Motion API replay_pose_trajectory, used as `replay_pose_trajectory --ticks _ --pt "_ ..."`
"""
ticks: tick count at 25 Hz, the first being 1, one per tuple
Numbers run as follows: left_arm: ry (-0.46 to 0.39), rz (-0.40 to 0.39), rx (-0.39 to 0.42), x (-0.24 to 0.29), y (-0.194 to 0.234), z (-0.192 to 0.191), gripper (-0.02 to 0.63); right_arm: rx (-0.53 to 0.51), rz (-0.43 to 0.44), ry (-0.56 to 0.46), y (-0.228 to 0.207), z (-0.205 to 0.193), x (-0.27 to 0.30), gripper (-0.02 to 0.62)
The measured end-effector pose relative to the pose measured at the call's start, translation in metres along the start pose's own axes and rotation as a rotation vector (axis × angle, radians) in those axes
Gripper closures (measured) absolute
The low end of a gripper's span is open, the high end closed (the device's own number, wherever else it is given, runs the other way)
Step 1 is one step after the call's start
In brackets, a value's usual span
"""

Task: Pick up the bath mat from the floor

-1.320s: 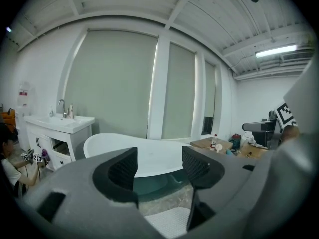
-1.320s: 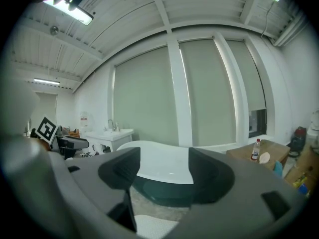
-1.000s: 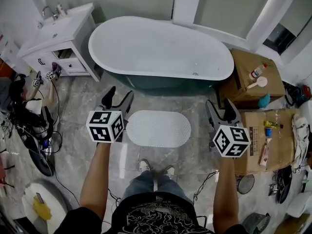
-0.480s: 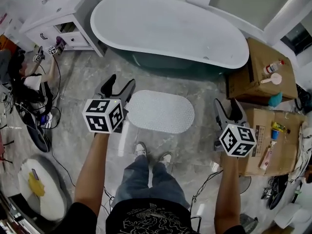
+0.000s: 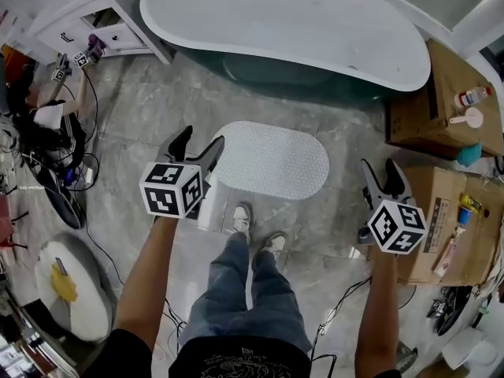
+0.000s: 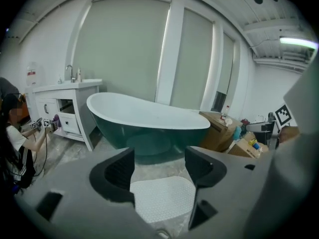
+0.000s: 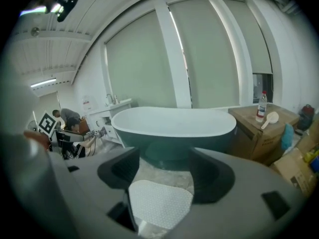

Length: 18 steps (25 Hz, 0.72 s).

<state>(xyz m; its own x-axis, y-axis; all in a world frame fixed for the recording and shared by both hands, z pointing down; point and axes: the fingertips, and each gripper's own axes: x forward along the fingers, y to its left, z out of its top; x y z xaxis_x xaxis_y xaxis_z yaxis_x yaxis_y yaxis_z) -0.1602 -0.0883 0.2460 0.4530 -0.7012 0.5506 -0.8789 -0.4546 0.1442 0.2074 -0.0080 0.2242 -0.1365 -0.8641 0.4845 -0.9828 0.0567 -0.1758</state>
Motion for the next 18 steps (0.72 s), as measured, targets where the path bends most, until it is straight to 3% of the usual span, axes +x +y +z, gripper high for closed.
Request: replay_pose_trajectory --ticks 8,12,18 --pt "0.102 -0.032 -0.019 0.08 0.045 -0.083 0.281 0.054 -0.048 0.091 -0.017 -0.097 0.073 0.282" --pt "0.13 -0.01 0.006 0.123 0.074 -0.126 0.281 0.088 -0.046 0.132 -0.021 -0.154 0.12 0.282" --pt "0.182 0.013 -0.041 0.169 0.106 -0.219 0.281 0.081 -0.04 0.192 -0.031 -0.246 0.174 0.282"
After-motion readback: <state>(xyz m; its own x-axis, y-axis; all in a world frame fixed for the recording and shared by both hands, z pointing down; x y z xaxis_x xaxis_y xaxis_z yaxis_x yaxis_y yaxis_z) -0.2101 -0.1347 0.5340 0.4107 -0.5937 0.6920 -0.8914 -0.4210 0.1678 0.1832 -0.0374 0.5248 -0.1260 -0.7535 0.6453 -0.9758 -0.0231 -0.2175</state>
